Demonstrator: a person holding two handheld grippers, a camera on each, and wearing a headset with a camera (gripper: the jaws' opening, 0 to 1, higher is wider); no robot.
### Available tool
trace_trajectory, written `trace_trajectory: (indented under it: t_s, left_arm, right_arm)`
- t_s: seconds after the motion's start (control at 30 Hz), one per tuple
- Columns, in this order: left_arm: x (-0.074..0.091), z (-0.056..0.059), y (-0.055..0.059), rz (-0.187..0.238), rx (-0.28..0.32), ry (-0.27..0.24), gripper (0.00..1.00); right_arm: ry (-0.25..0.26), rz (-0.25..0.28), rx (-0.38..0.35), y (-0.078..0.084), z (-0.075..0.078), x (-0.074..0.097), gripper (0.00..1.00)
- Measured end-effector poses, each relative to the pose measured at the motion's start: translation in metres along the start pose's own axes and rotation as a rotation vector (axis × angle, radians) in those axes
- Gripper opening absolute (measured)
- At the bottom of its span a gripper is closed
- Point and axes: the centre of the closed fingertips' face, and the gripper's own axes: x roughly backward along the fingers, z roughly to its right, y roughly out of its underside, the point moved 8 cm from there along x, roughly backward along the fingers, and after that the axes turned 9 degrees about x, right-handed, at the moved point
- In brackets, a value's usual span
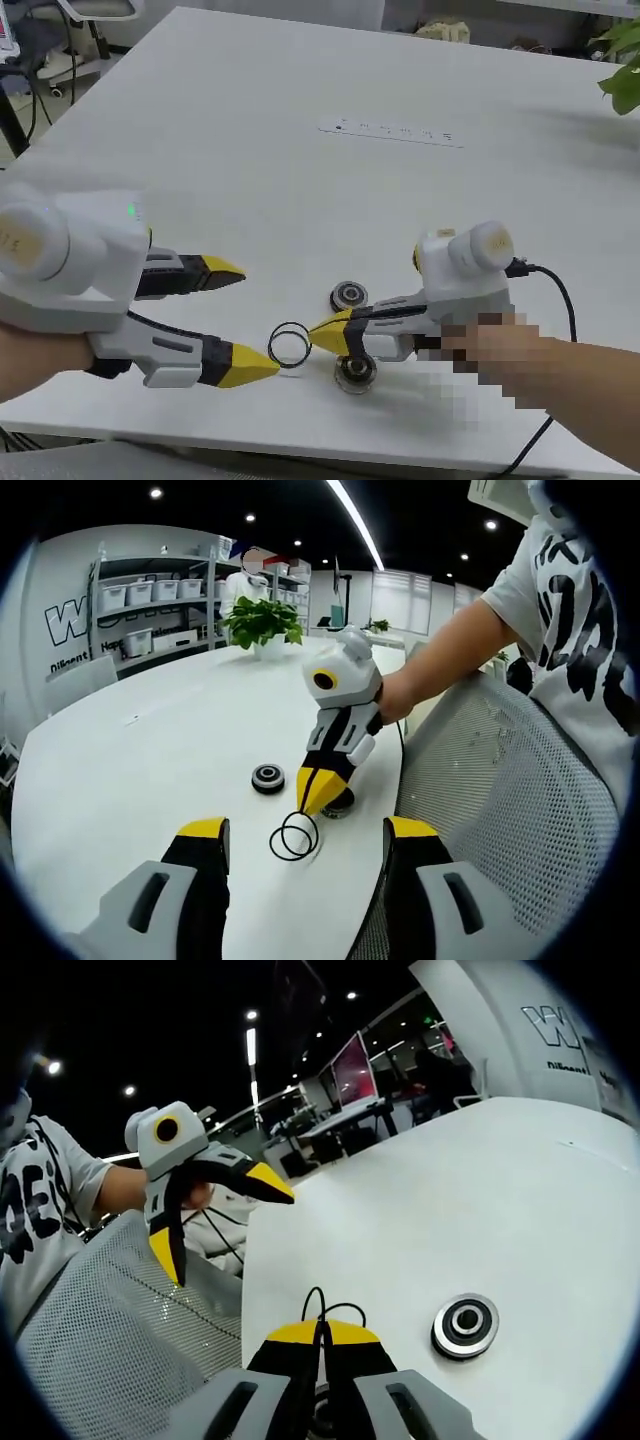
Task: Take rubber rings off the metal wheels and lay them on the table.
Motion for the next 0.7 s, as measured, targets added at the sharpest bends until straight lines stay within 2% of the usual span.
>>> trace_trajectory:
  t_s: [0.4,0.7]
  left_arm:
    - [0.003,-0.001,0.004,-0.004,0.015,-0.008,0.58]
    - [0.004,-0.002,0.005,-0.006,0.015,-0.014,0.59]
  right_arm:
    - [0.019,-0.015,-0.024,0.005,0.004,-0.007,0.0]
    - [0.06,-0.036,-0.057,0.009,0.011,-0.008,0.0]
